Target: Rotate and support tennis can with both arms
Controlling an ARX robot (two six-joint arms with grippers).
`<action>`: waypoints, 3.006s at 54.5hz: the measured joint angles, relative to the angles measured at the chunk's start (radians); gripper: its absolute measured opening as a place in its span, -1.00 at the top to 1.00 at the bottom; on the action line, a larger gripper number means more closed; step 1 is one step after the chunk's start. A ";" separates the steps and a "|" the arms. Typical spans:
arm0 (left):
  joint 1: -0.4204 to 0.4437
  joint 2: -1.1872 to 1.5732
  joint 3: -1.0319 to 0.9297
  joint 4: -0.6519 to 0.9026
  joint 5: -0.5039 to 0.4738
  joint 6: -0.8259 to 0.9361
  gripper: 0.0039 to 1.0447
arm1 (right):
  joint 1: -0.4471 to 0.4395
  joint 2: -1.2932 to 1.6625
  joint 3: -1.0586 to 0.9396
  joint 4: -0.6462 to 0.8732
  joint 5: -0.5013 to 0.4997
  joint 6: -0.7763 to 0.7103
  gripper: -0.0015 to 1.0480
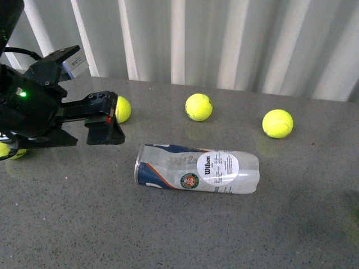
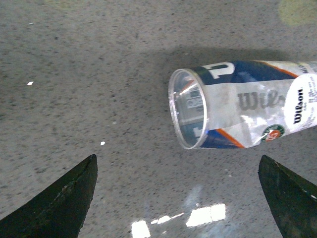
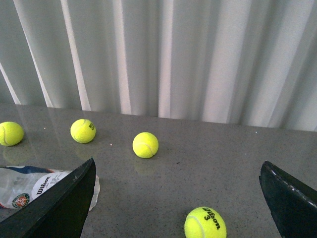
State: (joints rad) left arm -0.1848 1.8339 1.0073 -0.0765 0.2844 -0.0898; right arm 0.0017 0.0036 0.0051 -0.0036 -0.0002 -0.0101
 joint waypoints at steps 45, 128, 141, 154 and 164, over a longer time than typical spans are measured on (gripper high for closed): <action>-0.161 0.219 -0.056 0.391 0.041 -0.394 -0.68 | 0.000 0.000 0.000 0.000 0.000 0.000 -0.86; -0.177 -0.047 0.938 -1.033 -0.179 1.240 0.94 | 0.000 0.000 0.000 0.000 0.000 0.000 -0.86; -0.257 0.023 0.984 -1.172 -0.198 1.419 0.94 | 0.000 0.000 0.000 0.000 0.000 0.000 -0.86; -0.338 0.044 0.819 -1.006 -0.178 1.378 0.94 | 0.000 0.000 0.000 0.000 0.000 0.000 -0.86; -0.360 0.057 0.718 -0.877 -0.209 1.368 0.94 | 0.000 0.000 0.000 0.000 0.000 0.000 -0.86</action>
State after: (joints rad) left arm -0.5453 1.8912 1.7252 -0.9539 0.0750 1.2778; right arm 0.0017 0.0036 0.0051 -0.0036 -0.0006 -0.0101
